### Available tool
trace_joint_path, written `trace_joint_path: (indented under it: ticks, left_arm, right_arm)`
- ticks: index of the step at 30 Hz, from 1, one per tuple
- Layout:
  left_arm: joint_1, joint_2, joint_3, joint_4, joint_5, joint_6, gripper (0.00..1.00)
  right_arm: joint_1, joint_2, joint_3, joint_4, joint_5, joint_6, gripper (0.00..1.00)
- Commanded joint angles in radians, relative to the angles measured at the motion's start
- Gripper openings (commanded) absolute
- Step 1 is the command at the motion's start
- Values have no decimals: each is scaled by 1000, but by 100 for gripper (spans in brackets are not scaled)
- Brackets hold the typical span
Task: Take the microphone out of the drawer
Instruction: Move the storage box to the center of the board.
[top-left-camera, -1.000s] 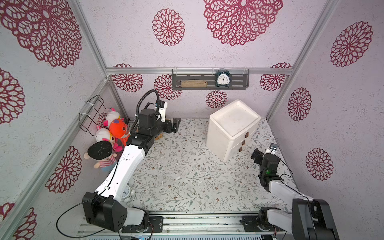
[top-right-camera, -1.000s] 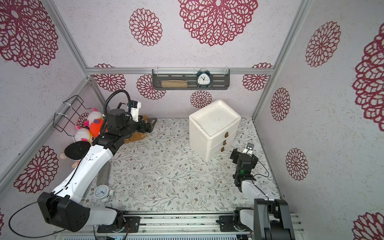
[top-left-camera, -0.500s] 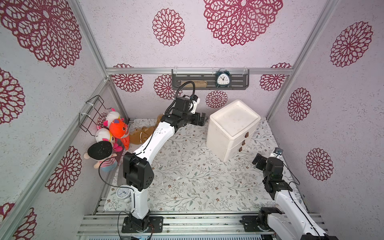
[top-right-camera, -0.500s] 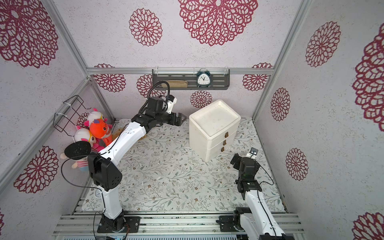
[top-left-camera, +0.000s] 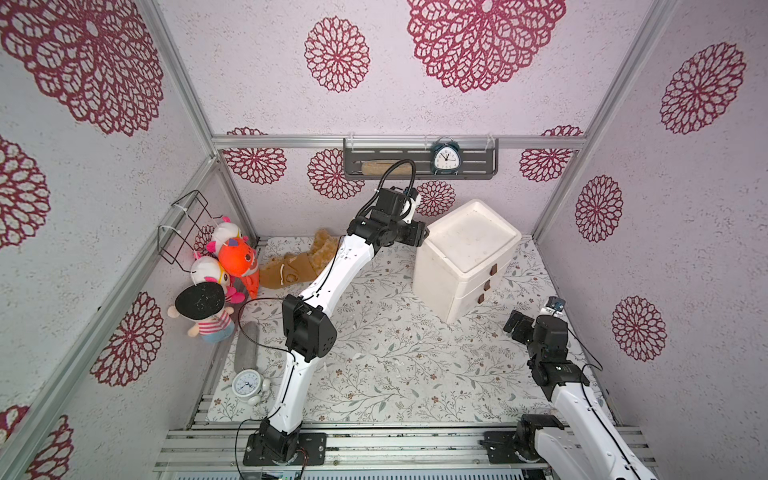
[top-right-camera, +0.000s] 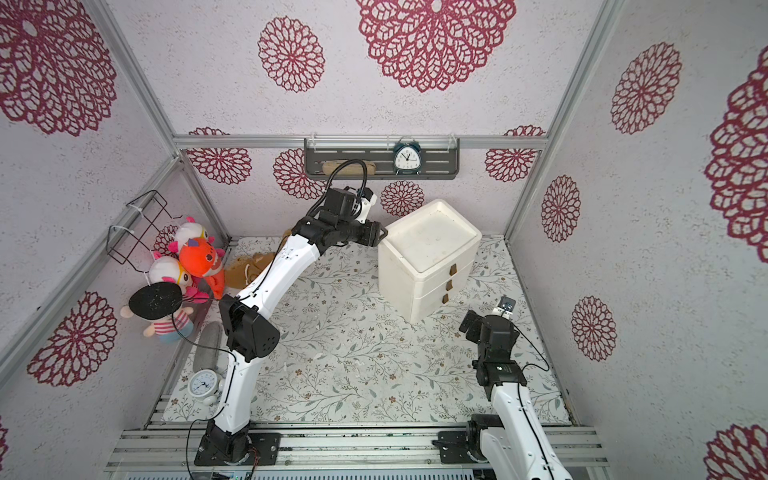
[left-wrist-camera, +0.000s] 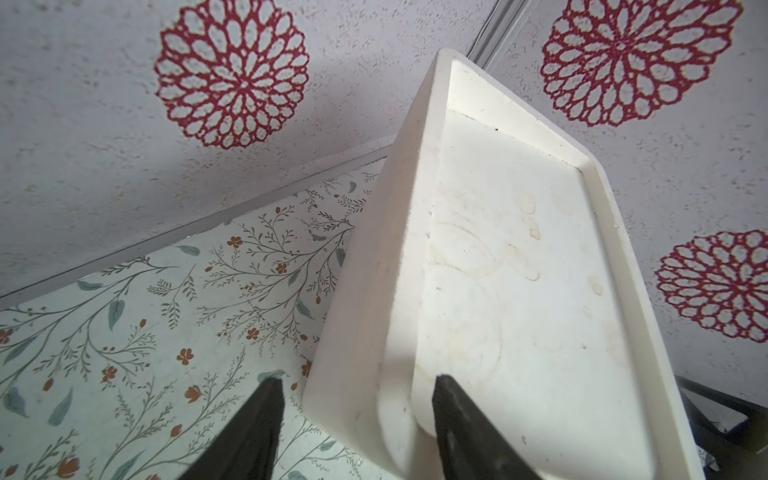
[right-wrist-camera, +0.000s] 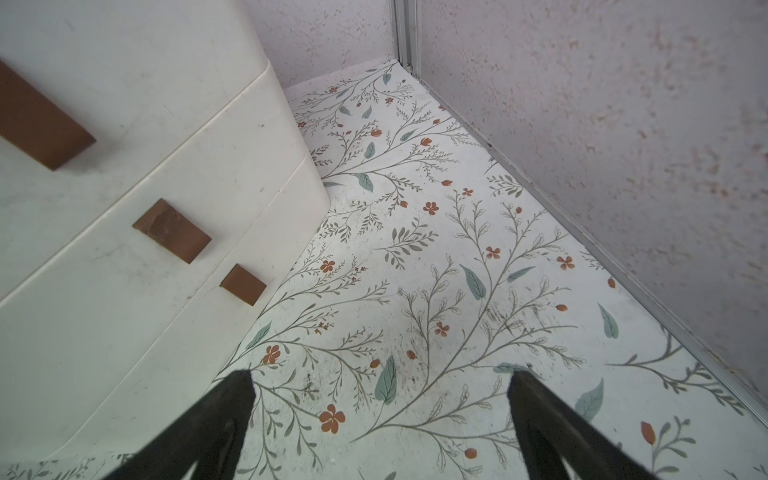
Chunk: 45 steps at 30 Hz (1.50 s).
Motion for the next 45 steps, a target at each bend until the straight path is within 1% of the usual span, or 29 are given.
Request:
trace_joint_path:
  ticks: [1,6,9,12,13,18,23,26,29,32,34,37,38,40,45]
  left_arm:
    - [-5,29,42,-88,-26,42,61]
    - [-5,36,58,-109,-6,60,59]
    - [-7,46,77,-125,6,61,64]
    - [-8,52,82,-128,18,65,67]
    - [-8,53,83,-127,19,64,68]
    - [-10,60,86,-133,14,69,69]
    - [-11,62,82,-140,15,70,70]
    - [-11,64,77,-142,17,75,72]
    - [-11,69,76,-145,19,75,74]
    - [-12,68,75,-150,31,80,75]
    - [-12,66,76,-161,36,90,77]
    - [-12,54,64,-165,36,98,77]
    - [-12,51,60,-165,38,101,77]
    - [-10,46,55,-166,42,106,78]
    - [-9,42,55,-182,70,117,81]
  right_arm:
    - [4,17,78,-17,-22,23,99]
    - [3,80,181,-82,-64,30,99]
    - [-3,143,270,-129,-76,42,99]
    - [-27,246,417,-233,-58,63,99]
    - [-43,275,457,-256,-69,68,99]
    - [-175,403,622,-232,-277,109,99]
    - [-264,535,769,-184,-437,154,99]
    - [-308,629,844,-119,-587,196,99]
    - [-345,757,926,-59,-751,286,99]
    - [-349,851,974,30,-851,342,99]
    - [-350,908,1012,46,-878,354,99]
    - [-350,1001,1085,73,-956,375,99]
    - [-349,1029,1099,109,-991,400,99]
    - [-348,1070,1109,171,-1032,445,99]
    - [-326,1137,1159,191,-1112,442,99]
